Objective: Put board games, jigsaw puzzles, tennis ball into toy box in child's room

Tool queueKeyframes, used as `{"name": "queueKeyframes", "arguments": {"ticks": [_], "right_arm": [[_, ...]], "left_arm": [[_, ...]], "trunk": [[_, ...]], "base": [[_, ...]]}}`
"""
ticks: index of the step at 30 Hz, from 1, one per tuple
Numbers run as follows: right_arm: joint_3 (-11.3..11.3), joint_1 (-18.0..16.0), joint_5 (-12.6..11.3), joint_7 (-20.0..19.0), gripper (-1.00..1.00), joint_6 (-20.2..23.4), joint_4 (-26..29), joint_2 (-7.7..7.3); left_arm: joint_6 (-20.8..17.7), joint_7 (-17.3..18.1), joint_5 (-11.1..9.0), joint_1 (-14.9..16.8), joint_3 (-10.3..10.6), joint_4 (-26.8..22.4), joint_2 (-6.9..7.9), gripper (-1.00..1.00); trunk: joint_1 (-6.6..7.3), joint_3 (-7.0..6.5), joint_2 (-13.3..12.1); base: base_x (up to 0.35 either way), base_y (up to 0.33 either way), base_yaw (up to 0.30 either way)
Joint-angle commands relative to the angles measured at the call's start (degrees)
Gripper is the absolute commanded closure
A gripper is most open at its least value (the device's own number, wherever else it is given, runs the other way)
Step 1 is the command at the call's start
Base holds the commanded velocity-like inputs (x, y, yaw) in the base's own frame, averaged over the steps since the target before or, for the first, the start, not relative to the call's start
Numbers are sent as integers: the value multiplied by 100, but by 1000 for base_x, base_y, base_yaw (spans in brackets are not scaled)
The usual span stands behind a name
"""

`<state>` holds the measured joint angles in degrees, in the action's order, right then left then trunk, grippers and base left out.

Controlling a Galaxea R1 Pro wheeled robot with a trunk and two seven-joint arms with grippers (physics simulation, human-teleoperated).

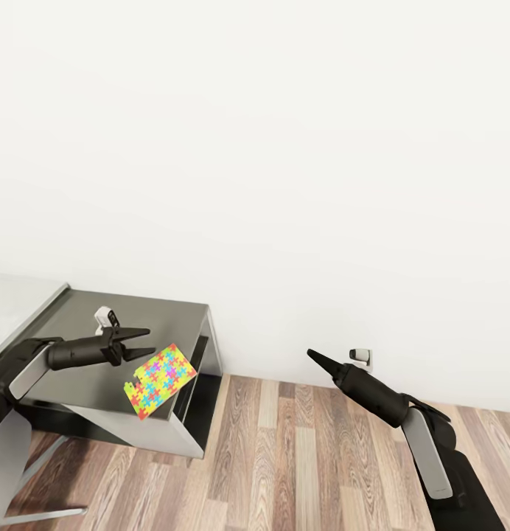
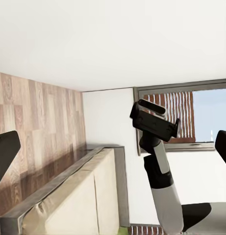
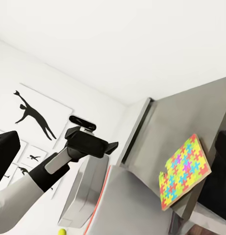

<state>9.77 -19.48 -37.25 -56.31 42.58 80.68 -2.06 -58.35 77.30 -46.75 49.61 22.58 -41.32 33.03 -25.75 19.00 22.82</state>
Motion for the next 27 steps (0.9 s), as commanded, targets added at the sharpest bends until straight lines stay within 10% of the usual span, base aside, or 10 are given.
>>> {"name": "queueKeyframes", "arguments": {"ticks": [1, 27], "right_arm": [[2, -4, -20, -3, -100, 33, 1, 1], [-164, -8, 78, 18, -100, 13, -8, 6]], "left_arm": [[-52, 24, -18, 6, 28, -6, 7, -100], [-37, 22, -19, -4, 28, -34, -36, -100]], "trunk": [[-4, 0, 10], [-4, -246, 10]], "base": [[0, 0, 0], [0, 0, 0]]}}
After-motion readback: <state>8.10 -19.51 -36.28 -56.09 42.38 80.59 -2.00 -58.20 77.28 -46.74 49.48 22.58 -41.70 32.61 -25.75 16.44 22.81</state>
